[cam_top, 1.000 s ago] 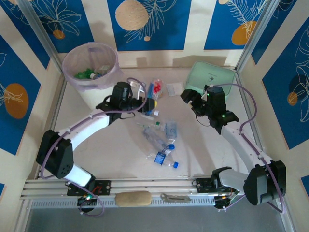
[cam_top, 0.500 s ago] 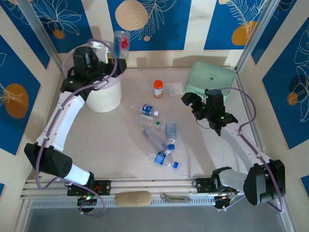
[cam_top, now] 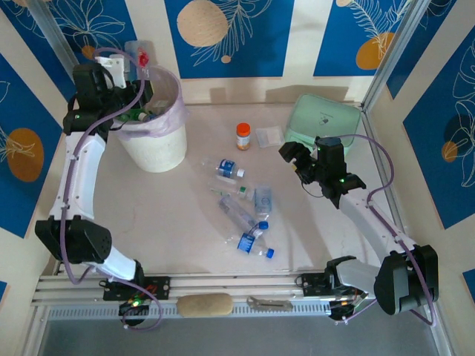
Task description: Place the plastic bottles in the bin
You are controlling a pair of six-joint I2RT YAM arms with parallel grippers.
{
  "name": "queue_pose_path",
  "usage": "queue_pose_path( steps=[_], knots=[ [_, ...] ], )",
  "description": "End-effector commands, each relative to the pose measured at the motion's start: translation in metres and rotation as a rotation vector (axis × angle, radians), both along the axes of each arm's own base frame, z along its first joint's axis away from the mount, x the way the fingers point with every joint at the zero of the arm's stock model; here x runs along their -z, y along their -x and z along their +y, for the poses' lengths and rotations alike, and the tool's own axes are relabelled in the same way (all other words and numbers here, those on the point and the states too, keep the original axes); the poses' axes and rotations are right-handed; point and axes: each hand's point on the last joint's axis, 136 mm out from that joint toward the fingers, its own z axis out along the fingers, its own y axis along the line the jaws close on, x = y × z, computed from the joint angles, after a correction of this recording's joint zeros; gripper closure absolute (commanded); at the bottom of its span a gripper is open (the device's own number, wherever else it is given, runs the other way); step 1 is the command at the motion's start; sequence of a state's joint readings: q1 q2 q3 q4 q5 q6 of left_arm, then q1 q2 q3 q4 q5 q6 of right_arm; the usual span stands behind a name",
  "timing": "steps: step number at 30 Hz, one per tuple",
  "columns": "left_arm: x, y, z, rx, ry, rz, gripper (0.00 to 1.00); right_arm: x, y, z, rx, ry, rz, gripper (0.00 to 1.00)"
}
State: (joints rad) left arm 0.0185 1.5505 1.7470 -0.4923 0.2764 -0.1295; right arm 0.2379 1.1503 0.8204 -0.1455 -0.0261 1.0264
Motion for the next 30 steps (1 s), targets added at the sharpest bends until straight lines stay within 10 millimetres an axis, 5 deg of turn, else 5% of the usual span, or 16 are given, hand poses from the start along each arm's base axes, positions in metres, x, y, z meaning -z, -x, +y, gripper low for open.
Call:
queue_pose_path(
  steps=[1, 15, 22, 28, 30],
  knots=[
    [0.015, -0.003, 0.008, -0.007, 0.019, 0.050, 0.63, 0.009, 0.003, -0.001, 0.002, -0.004, 0.031, 0.17],
    [0.060, -0.013, 0.010, 0.002, 0.050, 0.209, 0.55, 0.012, 0.004, 0.000, 0.005, -0.005, 0.041, 0.17],
    [0.059, -0.014, 0.009, -0.003, 0.069, 0.207, 0.23, 0.014, 0.005, 0.000, 0.000, 0.002, 0.044, 0.17],
    [0.036, -0.005, 0.008, -0.003, 0.078, 0.152, 0.00, 0.014, 0.003, 0.001, -0.007, 0.003, 0.045, 0.17],
    [0.026, 0.001, 0.005, 0.006, 0.092, 0.124, 0.00, 0.015, 0.003, 0.004, -0.014, 0.002, 0.049, 0.17]
  ],
)
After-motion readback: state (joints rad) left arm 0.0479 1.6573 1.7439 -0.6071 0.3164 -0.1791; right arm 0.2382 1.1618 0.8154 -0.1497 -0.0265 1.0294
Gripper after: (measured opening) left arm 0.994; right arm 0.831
